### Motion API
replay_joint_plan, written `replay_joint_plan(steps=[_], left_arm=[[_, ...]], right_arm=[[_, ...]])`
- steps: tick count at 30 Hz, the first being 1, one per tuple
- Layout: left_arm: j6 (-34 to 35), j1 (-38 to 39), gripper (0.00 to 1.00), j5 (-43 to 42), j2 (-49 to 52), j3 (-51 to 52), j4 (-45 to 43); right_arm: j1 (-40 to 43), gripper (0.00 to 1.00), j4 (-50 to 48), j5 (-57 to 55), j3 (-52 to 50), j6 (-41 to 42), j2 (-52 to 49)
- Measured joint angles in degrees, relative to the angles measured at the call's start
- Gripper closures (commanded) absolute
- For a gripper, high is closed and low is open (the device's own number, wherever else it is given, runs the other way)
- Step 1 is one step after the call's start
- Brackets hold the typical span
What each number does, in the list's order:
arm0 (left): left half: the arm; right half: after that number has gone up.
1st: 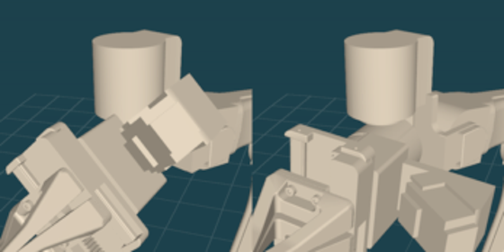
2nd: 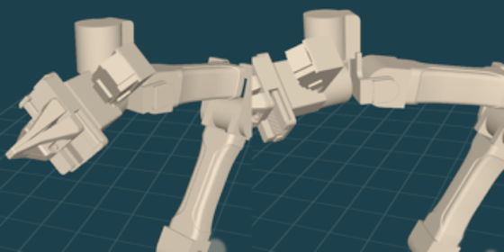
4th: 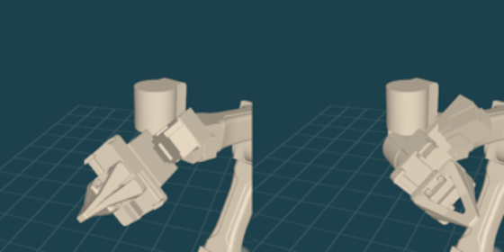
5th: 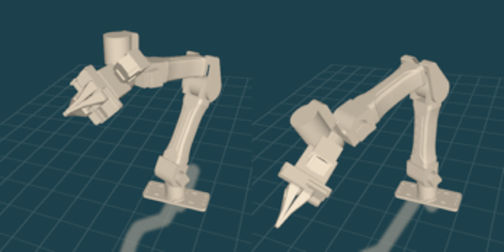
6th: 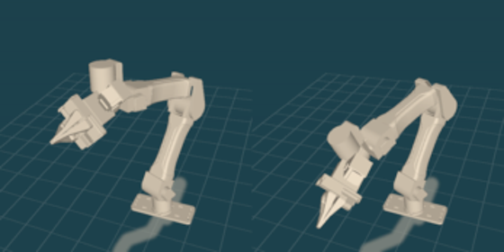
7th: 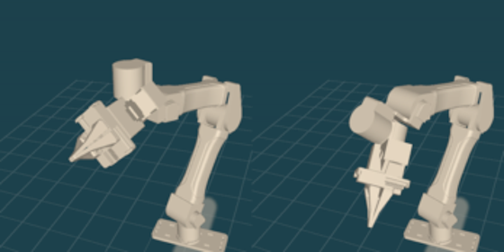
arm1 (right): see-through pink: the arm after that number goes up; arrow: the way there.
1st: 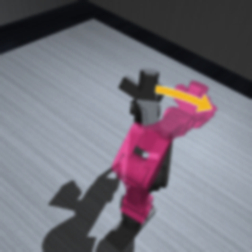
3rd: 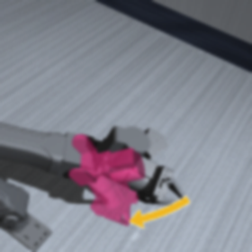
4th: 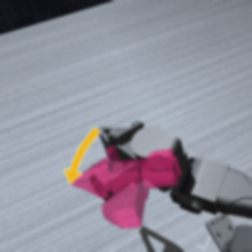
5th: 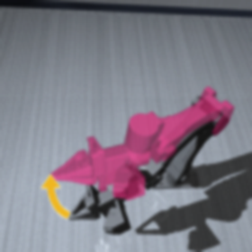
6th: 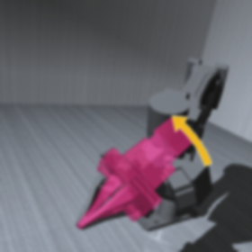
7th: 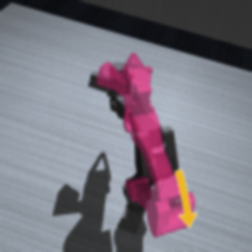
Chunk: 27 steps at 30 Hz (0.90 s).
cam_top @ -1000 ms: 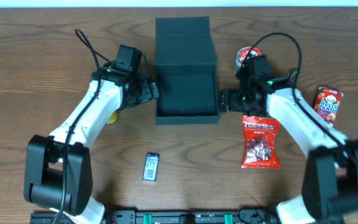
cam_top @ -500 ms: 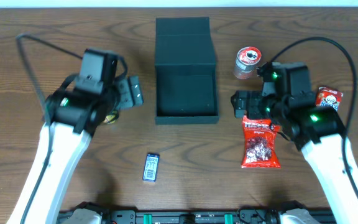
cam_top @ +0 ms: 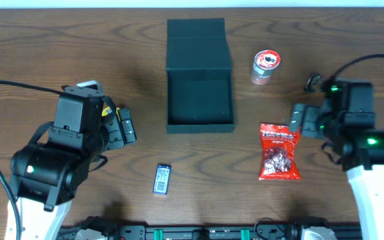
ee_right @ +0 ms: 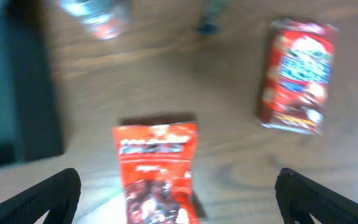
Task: Pack container
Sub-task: 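Release the lid and pull both grippers back from the box, then lower the right gripper onto the red Hacks bag and grasp it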
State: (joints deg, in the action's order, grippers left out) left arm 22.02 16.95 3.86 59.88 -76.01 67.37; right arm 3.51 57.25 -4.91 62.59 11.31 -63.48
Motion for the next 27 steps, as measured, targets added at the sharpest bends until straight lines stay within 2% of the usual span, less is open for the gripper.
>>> replay_joint_plan(steps=[5, 9, 14, 20, 27], left_arm=[[0.0, 0.0, 0.05, 0.0, 0.2, 0.0, 0.6], [0.0, 0.0, 0.05, -0.1, 0.2, 0.0, 0.8], [-0.1, 0.0, 0.05, -0.2, 0.2, 0.0, 0.8], [-0.7, 0.0, 0.05, -0.2, 0.2, 0.0, 1.0], [-0.9, 0.0, 0.05, -0.2, 0.3, 0.0, 1.0]], right_arm=[[9.8, 0.01, 0.0, -0.1, 0.4, 0.9, -2.3], [14.0, 0.01, 0.5, 0.0, 3.2, 0.9, -7.9], [15.2, 0.01, -1.0, 2.4, 6.6, 0.9, -14.8], [15.2, 0.01, -4.4, 4.0, 6.8, 1.1, -16.2], [15.2, 0.01, 0.5, 4.6, 6.9, 1.3, -16.2]])
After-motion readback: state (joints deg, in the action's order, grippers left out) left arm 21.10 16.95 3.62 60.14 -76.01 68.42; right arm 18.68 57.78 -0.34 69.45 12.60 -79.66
